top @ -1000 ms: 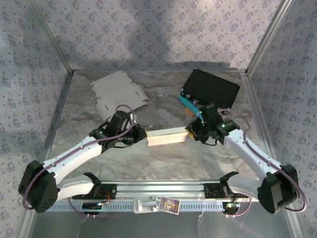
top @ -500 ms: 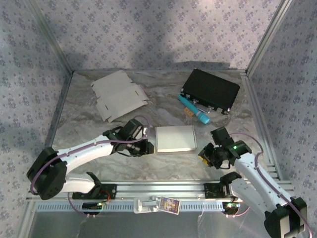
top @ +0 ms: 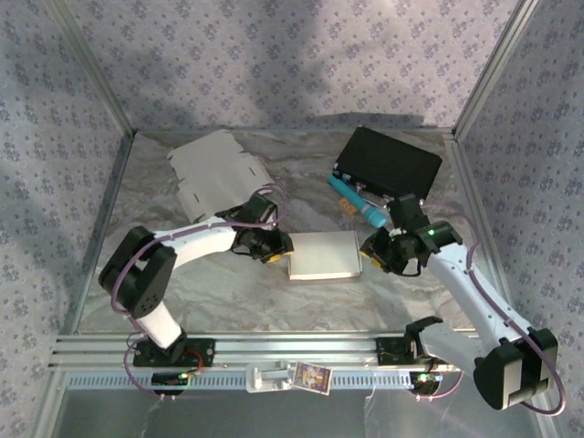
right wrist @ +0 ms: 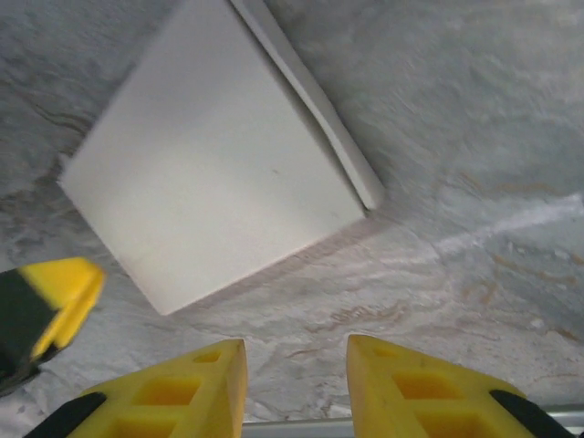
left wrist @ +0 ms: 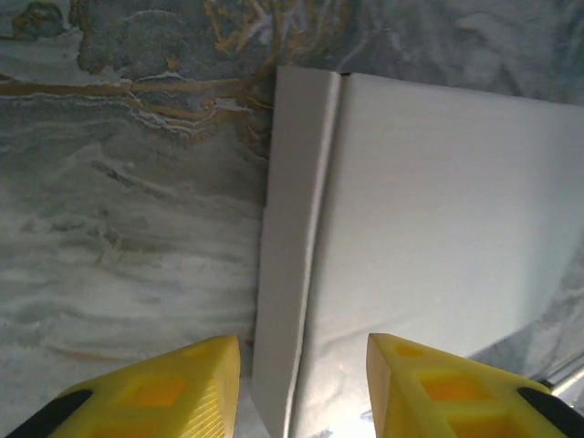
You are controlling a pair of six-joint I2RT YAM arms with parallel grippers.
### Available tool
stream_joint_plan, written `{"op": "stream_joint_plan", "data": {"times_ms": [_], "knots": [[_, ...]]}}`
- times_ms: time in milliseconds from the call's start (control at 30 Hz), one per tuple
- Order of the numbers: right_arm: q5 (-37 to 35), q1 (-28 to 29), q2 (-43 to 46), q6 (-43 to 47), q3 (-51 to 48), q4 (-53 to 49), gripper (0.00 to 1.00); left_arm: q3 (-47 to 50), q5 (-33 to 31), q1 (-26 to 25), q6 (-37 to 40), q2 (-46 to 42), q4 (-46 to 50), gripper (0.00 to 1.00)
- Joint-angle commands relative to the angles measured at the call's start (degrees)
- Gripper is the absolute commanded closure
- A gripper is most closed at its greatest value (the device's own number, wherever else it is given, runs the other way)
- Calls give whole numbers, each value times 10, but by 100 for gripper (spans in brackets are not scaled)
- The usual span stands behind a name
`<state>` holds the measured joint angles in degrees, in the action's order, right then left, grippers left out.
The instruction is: Fold the paper box
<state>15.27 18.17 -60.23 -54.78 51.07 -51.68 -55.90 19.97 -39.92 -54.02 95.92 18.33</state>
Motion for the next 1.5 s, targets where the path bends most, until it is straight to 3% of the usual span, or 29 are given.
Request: {"op": "stream_joint_plan", "data": {"times_ms": [0, 233, 467, 767, 900, 1033, 1133, 1300, 1467], "knots": [[17, -24, -7, 44, 29, -32, 63, -34, 13, -9, 21, 25, 8, 60], [35, -64, -13, 56, 61, -40, 62, -75, 21, -60, -4, 89, -31, 69], [32, -98, 2, 57, 73, -47, 62, -175, 19, -105, -47, 176, -46, 77], [25, -112, 24, 56, 68, -59, 62, -378, 47, -147, -79, 319, -42, 78], [13, -115, 28, 55, 73, -52, 62, -423, 35, -145, -73, 320, -20, 70], [11, -103, 23, 49, 65, -12, 62, -395, 12, -134, -61, 262, -1, 61], [-10, -53, 5, 27, 69, 35, 61, -314, -14, -111, -61, 171, -6, 60], [-68, 102, -84, -23, 97, 164, 59, -161, -106, -53, -21, -38, 40, 59], [-136, 231, -206, -88, 104, 411, 54, -29, -222, 2, 26, -271, 116, 59]]}}
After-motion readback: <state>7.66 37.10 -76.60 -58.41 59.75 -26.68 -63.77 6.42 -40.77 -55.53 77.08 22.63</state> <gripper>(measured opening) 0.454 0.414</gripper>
